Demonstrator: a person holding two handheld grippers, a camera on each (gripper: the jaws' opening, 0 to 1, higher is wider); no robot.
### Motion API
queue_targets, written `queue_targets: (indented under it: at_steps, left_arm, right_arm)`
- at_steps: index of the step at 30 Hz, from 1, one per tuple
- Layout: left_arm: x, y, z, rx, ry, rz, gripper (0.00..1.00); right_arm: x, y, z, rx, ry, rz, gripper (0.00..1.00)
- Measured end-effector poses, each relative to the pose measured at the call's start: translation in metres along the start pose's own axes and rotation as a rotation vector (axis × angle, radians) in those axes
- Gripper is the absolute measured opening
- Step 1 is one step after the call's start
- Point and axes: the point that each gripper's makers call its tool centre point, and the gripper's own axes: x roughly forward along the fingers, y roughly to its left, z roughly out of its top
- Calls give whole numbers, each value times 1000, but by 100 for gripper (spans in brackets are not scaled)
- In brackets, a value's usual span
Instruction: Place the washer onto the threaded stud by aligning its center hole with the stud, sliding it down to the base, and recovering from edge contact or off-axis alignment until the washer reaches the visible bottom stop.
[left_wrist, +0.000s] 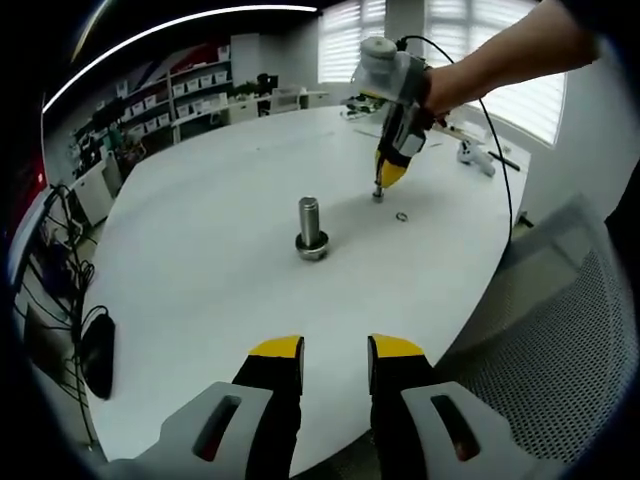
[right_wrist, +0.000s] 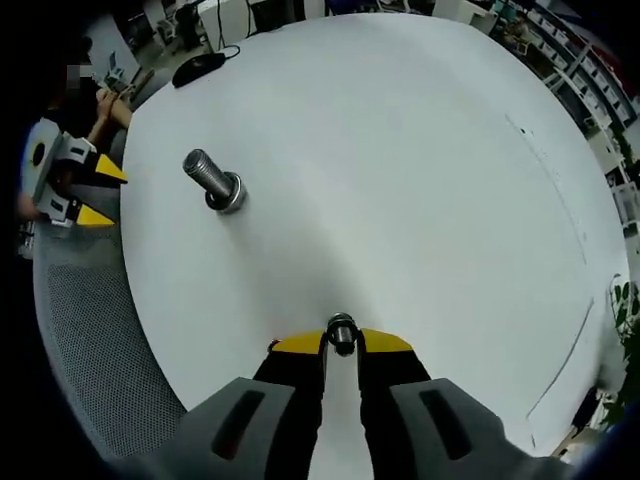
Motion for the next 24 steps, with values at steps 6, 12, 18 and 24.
queue_targets:
  at_steps: [6,12,18,24]
  left_arm:
    - [1,-1,-1,1,8,-6,23]
    - [0,-1,-1,0,6,-6,23]
    - [1,0,-2,-2,9,-6,23]
    - [1,-2,-2,3,9,-15,23]
  right_arm:
    - [4,-2,-1,29,9,5,14]
    - [7,-1,-5,34,9,5,15]
    - [10,-1,-7,40,11,-8,16]
    - [8,-4,-6,57,-7,-27,19]
